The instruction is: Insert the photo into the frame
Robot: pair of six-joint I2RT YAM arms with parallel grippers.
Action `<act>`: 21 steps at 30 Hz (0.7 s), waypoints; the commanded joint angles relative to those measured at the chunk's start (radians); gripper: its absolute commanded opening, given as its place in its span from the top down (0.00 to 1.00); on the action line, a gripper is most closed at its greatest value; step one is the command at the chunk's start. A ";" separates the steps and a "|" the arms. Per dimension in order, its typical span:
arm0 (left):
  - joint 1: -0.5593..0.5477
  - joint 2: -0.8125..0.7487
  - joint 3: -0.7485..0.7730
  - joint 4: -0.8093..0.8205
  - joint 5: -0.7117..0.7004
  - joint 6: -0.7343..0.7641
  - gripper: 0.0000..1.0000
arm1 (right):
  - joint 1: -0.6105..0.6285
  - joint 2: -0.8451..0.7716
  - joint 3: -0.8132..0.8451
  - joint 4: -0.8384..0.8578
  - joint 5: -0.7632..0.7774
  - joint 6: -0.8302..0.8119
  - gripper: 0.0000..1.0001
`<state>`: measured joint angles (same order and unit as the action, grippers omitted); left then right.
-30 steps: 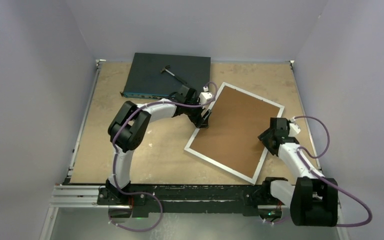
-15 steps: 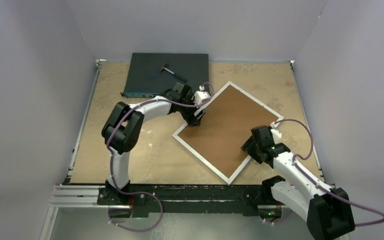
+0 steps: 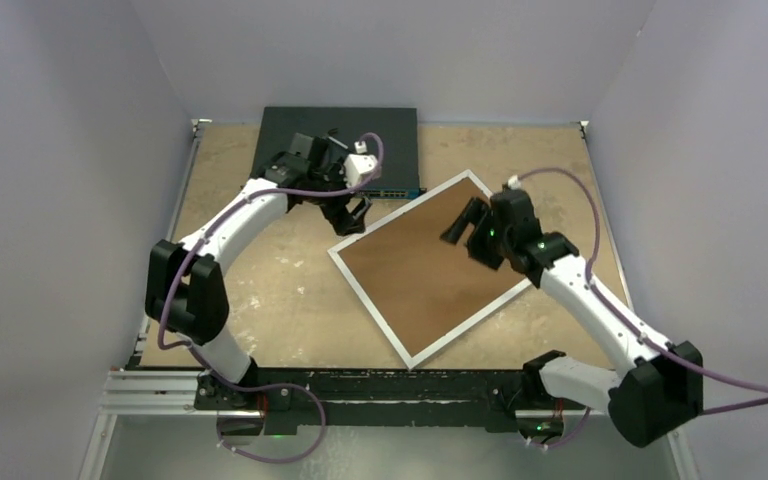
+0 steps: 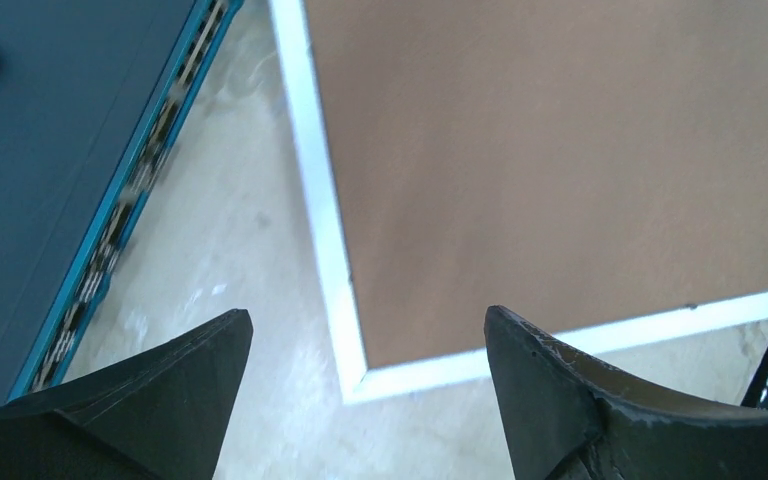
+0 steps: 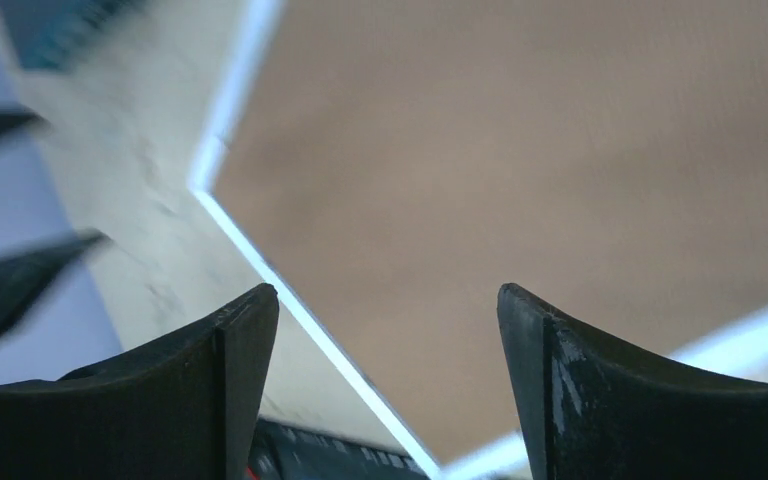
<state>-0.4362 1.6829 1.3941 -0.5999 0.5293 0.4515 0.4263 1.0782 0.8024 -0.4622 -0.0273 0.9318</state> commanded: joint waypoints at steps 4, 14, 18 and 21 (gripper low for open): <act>0.145 -0.105 -0.059 -0.206 0.060 0.096 0.15 | -0.241 0.241 0.188 0.341 0.175 -0.258 0.15; 0.215 -0.162 -0.245 -0.188 -0.012 0.123 0.19 | -0.537 0.541 0.235 0.610 0.071 -0.341 0.12; 0.215 -0.180 -0.340 -0.101 -0.030 0.079 0.21 | -0.567 0.626 0.257 0.614 -0.044 -0.313 0.12; 0.214 -0.189 -0.433 0.001 -0.069 0.061 0.24 | -0.568 0.655 0.233 0.631 -0.120 -0.298 0.12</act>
<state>-0.2245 1.5372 1.0500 -0.7273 0.4969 0.5350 -0.1520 1.7180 1.0176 0.1043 -0.0055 0.6281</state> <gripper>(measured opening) 0.774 0.882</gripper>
